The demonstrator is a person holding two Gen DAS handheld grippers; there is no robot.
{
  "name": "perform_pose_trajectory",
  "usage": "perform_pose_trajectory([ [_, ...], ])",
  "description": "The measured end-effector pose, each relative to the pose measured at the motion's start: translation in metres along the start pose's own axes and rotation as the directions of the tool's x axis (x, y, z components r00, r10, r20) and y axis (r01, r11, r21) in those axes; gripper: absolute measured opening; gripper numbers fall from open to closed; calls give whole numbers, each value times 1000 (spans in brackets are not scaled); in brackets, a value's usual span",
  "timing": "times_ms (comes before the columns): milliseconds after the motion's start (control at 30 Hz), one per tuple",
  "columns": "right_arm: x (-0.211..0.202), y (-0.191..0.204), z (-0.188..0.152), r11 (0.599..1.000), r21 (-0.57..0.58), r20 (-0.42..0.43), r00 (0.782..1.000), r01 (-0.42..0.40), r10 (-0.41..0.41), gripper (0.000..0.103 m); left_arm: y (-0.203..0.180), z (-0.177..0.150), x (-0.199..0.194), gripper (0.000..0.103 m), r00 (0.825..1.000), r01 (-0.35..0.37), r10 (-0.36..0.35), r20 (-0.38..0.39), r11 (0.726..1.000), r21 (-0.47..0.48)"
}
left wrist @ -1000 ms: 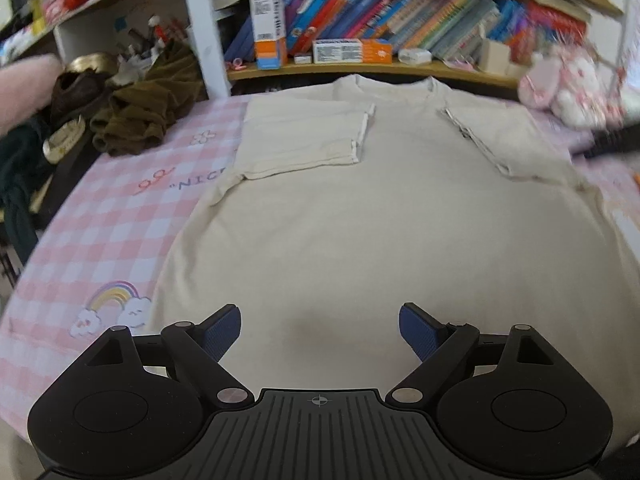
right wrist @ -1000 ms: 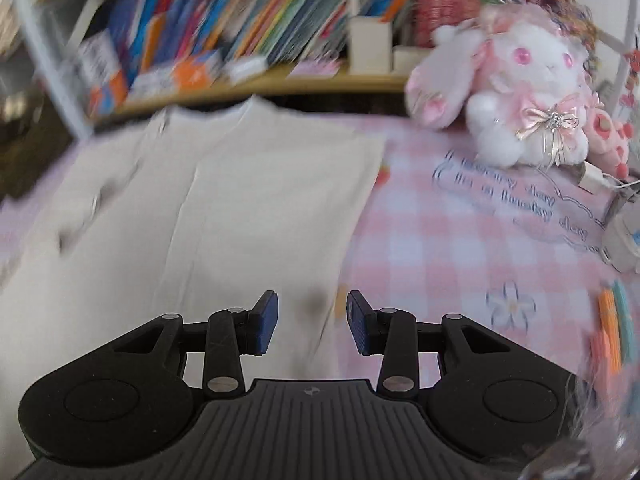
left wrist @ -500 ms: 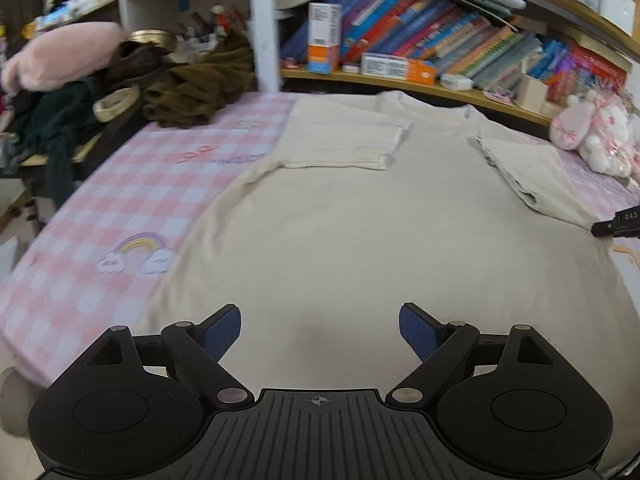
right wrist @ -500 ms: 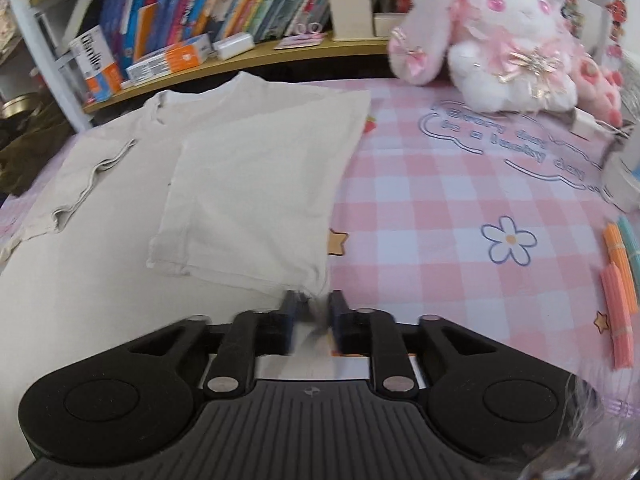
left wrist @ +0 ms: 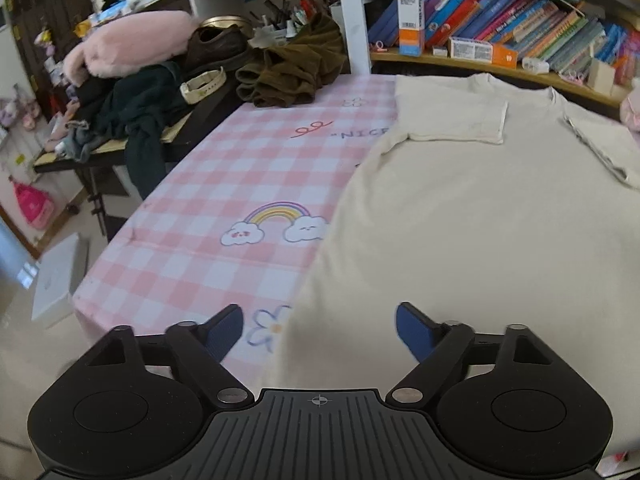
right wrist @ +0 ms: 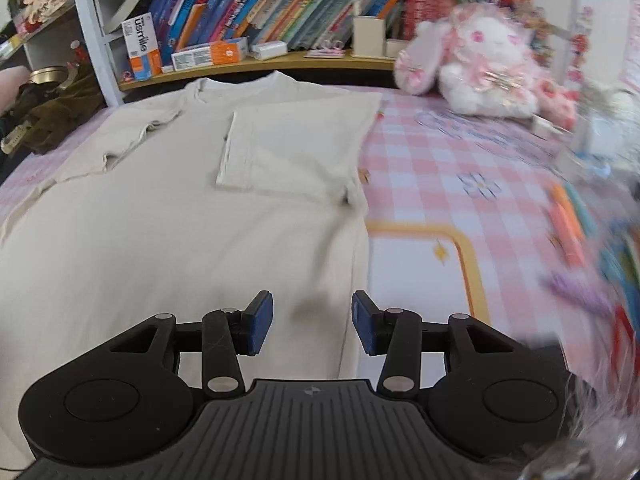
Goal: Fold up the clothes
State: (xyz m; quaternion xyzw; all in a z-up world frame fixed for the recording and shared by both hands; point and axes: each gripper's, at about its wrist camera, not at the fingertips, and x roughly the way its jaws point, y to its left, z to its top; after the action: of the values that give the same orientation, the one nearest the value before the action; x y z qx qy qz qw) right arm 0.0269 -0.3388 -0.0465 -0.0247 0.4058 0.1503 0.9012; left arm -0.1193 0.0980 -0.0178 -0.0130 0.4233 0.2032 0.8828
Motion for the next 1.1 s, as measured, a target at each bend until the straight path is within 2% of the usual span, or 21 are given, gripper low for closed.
perform_pose_trajectory([
  [100,-22,11,-26,997,68,-9,999,34,-33,42,18,-1,12,51,998,43,-43,-37,999,-6],
  [200,-41,28,-48,994,81,-13,997,76,-75,50,33,-6,17,43,992,113,-115,-50,992,-52],
  [333,-61,50,-72,984,119,-15,991,135,-134,50,40,-16,17,29,981,192,-193,-29,981,-11],
  [400,-70,61,-82,978,137,-15,987,158,-157,50,44,-19,16,11,978,208,-208,-12,978,-9],
  [467,-78,76,-91,973,155,-20,985,172,-171,50,49,-23,15,2,973,229,-229,2,973,-12],
  [633,-94,114,-112,975,133,-39,984,179,-175,50,52,-34,6,1,959,283,-284,19,958,35],
  [767,-108,134,-118,979,97,-22,984,179,-178,50,54,-43,-1,3,950,307,-309,30,949,65],
  [800,-112,137,-118,978,94,-9,983,184,-184,50,54,-43,-1,9,951,303,-306,33,950,78],
  [867,-118,139,-120,977,106,13,982,184,-187,51,54,-43,-1,10,952,301,-306,31,948,101],
  [933,-121,139,-124,975,121,10,982,184,-187,51,55,-42,-6,16,952,300,-305,27,948,110],
  [1033,-126,136,-129,971,137,0,981,194,-196,51,56,-44,-20,39,945,315,-322,52,942,120],
  [1100,-132,135,-132,969,152,10,980,196,-200,54,53,-50,-35,70,931,335,-350,100,932,138],
])
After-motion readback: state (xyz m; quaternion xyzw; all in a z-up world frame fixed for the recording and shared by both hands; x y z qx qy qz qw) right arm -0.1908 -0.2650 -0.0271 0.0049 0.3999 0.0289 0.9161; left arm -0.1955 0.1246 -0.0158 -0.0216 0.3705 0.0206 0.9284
